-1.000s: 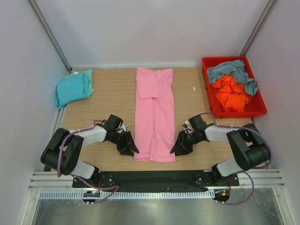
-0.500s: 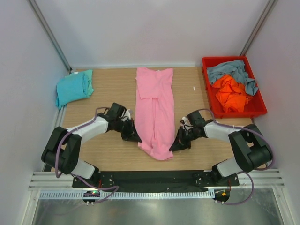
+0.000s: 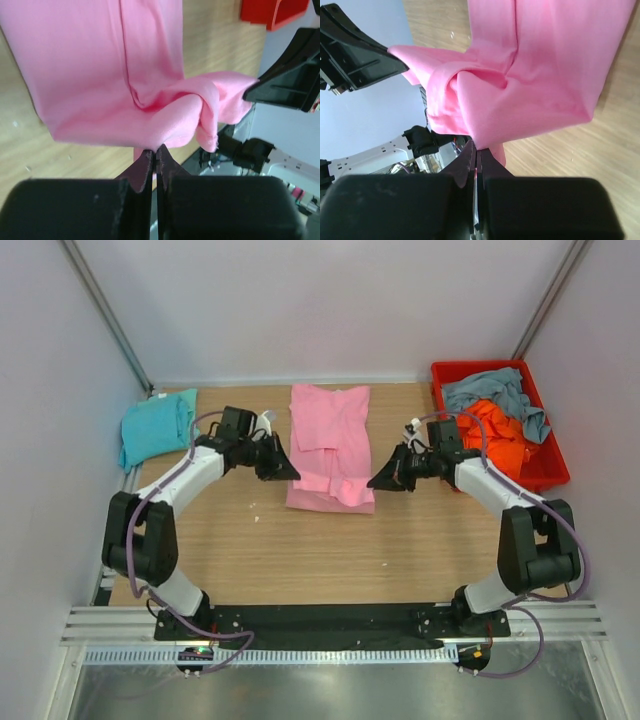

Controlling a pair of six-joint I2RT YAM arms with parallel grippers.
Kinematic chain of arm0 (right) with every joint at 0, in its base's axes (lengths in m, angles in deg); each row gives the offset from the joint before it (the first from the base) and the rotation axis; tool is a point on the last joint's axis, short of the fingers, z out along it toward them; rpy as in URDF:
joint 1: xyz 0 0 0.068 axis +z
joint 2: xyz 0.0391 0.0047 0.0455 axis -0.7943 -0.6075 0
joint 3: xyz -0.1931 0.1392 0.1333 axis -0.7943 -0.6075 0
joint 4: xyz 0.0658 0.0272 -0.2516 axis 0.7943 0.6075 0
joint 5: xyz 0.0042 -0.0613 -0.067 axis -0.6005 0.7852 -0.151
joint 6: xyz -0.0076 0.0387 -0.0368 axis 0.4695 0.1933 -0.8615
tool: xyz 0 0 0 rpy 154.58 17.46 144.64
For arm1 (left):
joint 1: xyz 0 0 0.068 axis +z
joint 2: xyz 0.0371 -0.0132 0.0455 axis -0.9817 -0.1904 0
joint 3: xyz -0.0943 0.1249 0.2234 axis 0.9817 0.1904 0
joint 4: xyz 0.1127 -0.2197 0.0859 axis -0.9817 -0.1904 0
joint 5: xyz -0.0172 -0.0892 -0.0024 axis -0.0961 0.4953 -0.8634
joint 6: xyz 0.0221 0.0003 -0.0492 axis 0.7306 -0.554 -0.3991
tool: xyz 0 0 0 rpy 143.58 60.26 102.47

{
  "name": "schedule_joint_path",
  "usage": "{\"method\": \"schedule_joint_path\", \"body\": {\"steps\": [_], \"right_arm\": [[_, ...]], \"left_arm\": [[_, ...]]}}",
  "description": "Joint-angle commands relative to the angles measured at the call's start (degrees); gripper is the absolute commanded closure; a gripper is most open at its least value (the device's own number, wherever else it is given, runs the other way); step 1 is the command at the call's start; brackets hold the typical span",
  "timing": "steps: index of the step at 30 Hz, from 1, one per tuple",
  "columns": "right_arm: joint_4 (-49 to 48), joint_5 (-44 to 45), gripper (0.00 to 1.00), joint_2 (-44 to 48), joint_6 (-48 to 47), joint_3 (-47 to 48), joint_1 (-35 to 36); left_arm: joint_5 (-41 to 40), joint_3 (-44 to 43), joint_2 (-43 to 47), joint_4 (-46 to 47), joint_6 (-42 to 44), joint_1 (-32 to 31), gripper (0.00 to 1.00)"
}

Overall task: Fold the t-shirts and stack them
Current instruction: Fold the tshirt

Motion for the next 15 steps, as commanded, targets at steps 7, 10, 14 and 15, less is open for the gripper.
{"method": "schedule_joint_path", "body": {"steps": [7, 10, 14, 15], "right_arm": [[-4.83, -0.09, 0.99, -10.80, -3.81, 14.41, -1.86], [-3.69, 0.70, 0.99, -15.02, -6.27, 19.33, -2.56], [-3.86, 1.32, 0.99, -19.42, -7.94, 25.21, -3.18], [-3.77, 1.49, 0.99, -20.30, -8.12, 26.10, -3.27]], "left_arm": [[-1.76, -11.03, -12.37, 8.12, 1.49, 1.17, 1.00], [-3.43, -13.04, -14.22, 9.71, 1.75, 1.43, 1.00], [-4.76, -16.47, -16.86, 10.15, 1.75, 2.04, 1.00], [-5.10, -17.18, -17.38, 10.33, 2.10, 2.13, 1.00]]}}
